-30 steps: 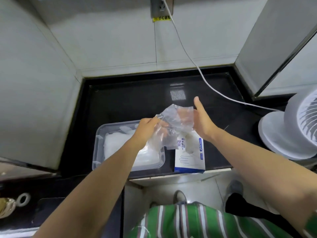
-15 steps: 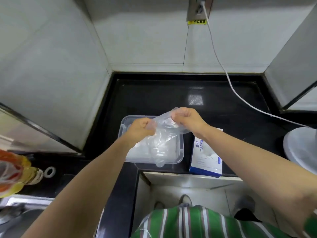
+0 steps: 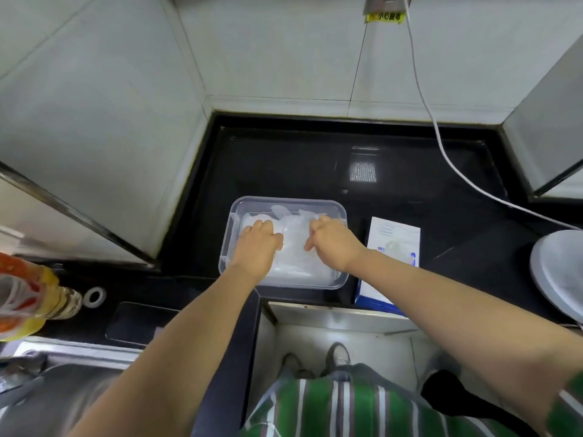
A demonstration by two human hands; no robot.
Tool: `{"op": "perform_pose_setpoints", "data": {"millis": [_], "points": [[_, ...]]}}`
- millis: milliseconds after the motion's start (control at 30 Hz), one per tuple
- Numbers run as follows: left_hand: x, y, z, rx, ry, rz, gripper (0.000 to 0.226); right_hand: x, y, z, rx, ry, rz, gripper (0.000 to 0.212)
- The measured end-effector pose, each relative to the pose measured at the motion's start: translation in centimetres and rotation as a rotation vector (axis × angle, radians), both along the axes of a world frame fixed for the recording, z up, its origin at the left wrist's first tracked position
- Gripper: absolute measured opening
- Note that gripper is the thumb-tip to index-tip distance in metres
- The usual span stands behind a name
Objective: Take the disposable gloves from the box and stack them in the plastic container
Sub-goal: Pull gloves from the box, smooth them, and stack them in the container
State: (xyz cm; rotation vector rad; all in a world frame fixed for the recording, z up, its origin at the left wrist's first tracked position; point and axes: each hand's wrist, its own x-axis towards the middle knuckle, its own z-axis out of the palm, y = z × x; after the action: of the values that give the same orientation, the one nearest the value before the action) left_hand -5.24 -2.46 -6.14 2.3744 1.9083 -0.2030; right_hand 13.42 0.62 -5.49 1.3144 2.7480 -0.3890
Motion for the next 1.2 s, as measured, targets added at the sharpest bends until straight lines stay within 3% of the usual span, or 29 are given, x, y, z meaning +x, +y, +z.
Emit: {"op": "perform_pose_setpoints", "data": {"millis": [100, 200, 300, 400, 467, 633, 700, 767, 900, 1033, 1200], "points": [[0.1, 0.1, -0.8, -0.122, -0.061, 0.045, 0.038, -1.1, -0.6, -0.2, -0.014, -0.213, 0.039, 0.037], [-0.3, 0.4, -1.4, -0.223, -0.096, 0.040, 0.034, -1.8, -0.7, -0.3, -0.185, -0.320, 0.006, 0.032], [-0.8, 0.7, -1.9, -0.342, -0.146, 0.027, 0.032, -2.9, 0.0, 0.0, -0.390, -0.083, -0.169, 0.022], [-0.8, 1.0, -1.8, -0.396, -0.142, 0.007, 0.029, -3.7, 1.1, -0.6, -0.435, 0.180, -0.387, 0.024], [-0.8, 1.2, -1.5, -0.360, -0.078, 0.028, 0.026, -3.9, 1.3, -1.4, -0.551, 0.162, -0.447, 0.028], [0.7, 1.5, -0.9, -0.147, 0.060, 0.071, 0.023, -3.7, 0.8, -3.1, -0.778, -0.004, -0.474, 0.064], [2.1, 1.9, -0.6, -0.066, -0.036, 0.016, 0.023, -4.0, 0.8, -3.3, -0.766, -0.015, -0.463, 0.065], [3.6, 2.4, -0.9, -0.201, -0.228, 0.085, 0.026, -4.1, 1.1, -3.6, -0.744, -0.029, -0.452, 0.063], [3.1, 2.6, -3.4, -0.568, -0.362, 0.393, 0.051, -3.5, 1.4, -3.8, -0.821, 0.001, -0.499, 0.082], [0.1, 2.3, -4.8, -0.523, -0.288, 0.501, 0.076, -3.4, 1.3, -4.0, -0.864, 0.019, -0.570, 0.091], [0.0, 2.3, -5.2, -0.593, -0.292, 0.502, 0.088, -3.5, 1.2, -4.3, -0.889, -0.018, -0.587, 0.098]]}}
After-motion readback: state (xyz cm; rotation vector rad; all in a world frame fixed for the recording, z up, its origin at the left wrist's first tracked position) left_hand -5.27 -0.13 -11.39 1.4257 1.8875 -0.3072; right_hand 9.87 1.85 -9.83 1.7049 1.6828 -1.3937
